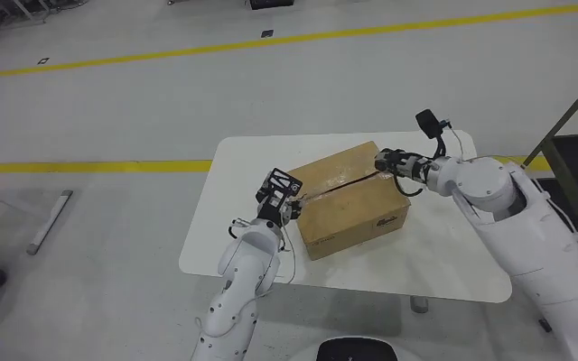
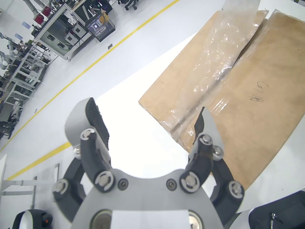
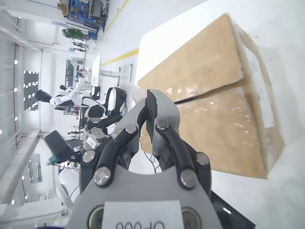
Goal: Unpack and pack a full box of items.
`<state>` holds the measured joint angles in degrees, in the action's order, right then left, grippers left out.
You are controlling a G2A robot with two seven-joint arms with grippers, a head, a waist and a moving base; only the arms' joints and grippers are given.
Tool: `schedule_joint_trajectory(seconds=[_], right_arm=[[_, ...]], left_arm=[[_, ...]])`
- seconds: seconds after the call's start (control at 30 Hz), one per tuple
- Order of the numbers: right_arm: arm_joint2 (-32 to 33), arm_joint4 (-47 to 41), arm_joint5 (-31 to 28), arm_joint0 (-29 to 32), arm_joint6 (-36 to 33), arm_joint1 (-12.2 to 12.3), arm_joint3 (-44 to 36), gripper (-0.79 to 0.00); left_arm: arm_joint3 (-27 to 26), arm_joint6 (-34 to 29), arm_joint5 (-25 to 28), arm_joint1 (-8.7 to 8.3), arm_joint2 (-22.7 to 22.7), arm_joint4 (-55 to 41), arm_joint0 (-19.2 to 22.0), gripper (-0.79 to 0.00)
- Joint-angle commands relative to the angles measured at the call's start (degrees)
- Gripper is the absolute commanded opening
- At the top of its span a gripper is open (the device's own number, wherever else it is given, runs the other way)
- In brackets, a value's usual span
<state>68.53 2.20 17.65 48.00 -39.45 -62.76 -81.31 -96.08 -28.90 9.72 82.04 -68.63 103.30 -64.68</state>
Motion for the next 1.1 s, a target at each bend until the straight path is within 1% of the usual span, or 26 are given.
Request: schedule_joint_trajectory(seconds=[0.0, 0.03, 0.1, 0.13, 0.17, 0.2, 0.33, 0.57, 0.73, 1.07], right_arm=[[-0.2, 0.7, 0.6, 0.1, -0.1, 0.0, 1.1, -0.785], [-0.3, 1.0, 1.3, 0.2, -0.2, 0.0, 1.7, -0.785], [-0.3, 1.3, 2.4, 0.2, -0.5, 0.0, 2.2, -0.785], [-0.2, 1.5, 3.1, 0.3, -0.7, 0.1, 2.6, -0.785], [-0.3, 1.7, 4.1, 0.2, -1.1, 0.1, 2.9, -0.785], [-0.1, 1.5, 4.8, 0.1, -1.4, 0.1, 3.2, -0.785], [-0.3, 1.9, 7.2, -0.4, -1.6, 0.1, 4.0, -0.785], [-2.3, 3.4, 8.5, -2.0, -0.8, -0.4, 4.9, -0.785], [-3.8, 4.8, 10.5, -3.5, -0.8, -0.8, 6.2, -0.785], [-6.4, 7.5, 12.9, -6.0, -1.5, -1.4, 8.1, -0.785]], left_arm=[[0.2, 0.0, 0.0, -0.01, 0.0, 0.0, 0.1, -0.471], [0.3, 0.0, -0.1, -0.01, 0.0, 0.0, 0.2, -0.536], [0.6, 0.1, -0.1, 0.01, 0.1, 0.1, 0.4, -0.616], [0.9, 0.1, 0.0, 0.03, 0.2, 0.0, 0.5, -0.693], [1.1, 0.2, 0.1, 0.05, 0.3, 0.0, 0.7, -0.727], [1.4, 0.3, 0.3, 0.07, 0.6, 0.0, 0.9, -0.785], [2.7, 0.8, 1.4, 0.26, 1.7, -0.9, 1.8, -0.785], [6.2, 2.0, 3.7, 0.66, 4.2, -2.2, 3.9, -0.785], [9.1, 1.9, 4.2, 1.12, 5.9, -3.5, 6.0, -0.785], [14.4, -3.9, 2.7, 2.57, 8.7, -9.3, 10.4, -0.785]])
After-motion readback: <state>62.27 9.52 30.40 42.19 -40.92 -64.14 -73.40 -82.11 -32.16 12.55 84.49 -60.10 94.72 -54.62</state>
